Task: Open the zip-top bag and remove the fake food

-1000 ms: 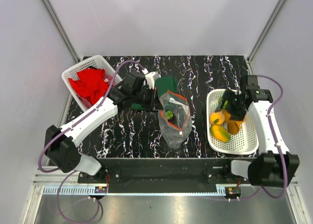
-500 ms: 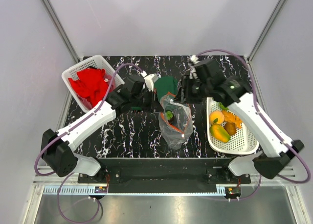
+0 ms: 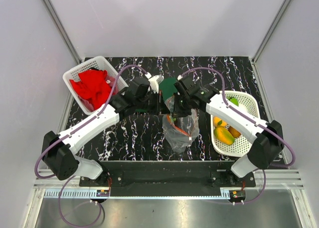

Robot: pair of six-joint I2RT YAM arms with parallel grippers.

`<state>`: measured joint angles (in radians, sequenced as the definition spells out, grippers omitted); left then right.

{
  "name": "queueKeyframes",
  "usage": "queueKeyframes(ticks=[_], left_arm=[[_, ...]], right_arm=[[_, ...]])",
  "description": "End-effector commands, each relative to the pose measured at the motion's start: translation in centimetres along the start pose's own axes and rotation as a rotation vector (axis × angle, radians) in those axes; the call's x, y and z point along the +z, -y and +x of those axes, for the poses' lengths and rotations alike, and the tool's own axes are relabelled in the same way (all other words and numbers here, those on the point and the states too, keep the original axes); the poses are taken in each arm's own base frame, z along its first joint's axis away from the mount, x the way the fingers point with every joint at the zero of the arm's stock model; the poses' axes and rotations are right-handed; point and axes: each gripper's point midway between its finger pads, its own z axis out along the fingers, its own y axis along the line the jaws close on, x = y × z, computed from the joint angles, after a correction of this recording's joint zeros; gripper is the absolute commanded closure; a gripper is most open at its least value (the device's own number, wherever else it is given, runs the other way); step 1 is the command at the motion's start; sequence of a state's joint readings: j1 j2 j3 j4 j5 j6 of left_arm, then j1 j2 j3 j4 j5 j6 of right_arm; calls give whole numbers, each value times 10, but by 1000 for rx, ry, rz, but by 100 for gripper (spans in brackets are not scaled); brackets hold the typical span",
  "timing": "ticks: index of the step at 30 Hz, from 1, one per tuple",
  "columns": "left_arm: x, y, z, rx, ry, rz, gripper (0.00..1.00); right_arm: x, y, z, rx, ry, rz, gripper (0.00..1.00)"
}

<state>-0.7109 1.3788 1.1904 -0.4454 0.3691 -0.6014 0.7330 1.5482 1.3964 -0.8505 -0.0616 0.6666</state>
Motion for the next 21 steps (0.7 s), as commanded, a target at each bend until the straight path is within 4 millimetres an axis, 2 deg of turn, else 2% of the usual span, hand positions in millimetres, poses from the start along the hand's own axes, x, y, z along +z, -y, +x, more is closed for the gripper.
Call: queueKeyframes(ticks=[1,7,9,10,11,12,13,15,16,19,21], left_arm=[[-4,20,-13,17,65,59,100],[-4,23,-15,16,74,71,100],[-6,20,-17,27,89,58,87],[-12,16,-21,24,113,46,78],[-15,12,-23,19,130,37,64],[-19,8,-26,12,150,27,58],[-28,-7,-31,-8,192,-8,54],[-36,-25,-36,-46,240,-52,50],[-44,-44,-43,-81,277,-96,50],[-32,-90,-38,-173,260,-169,55],[-19,-101,-38,-206,236,-155,59]], right_arm=[[23,-3,-17,-21,71,-3,92],[50,12,-14,-38,79,42,92],[51,14,-14,-51,94,36,92],[54,16,-11,-55,98,34,92],[54,17,-11,-63,102,30,92],[56,17,-9,-71,96,19,91],[59,18,-7,-76,92,14,91],[63,20,-4,-87,78,19,90],[64,21,-3,-94,74,22,90],[66,24,-2,-112,71,30,85],[67,25,-2,-119,68,30,83]])
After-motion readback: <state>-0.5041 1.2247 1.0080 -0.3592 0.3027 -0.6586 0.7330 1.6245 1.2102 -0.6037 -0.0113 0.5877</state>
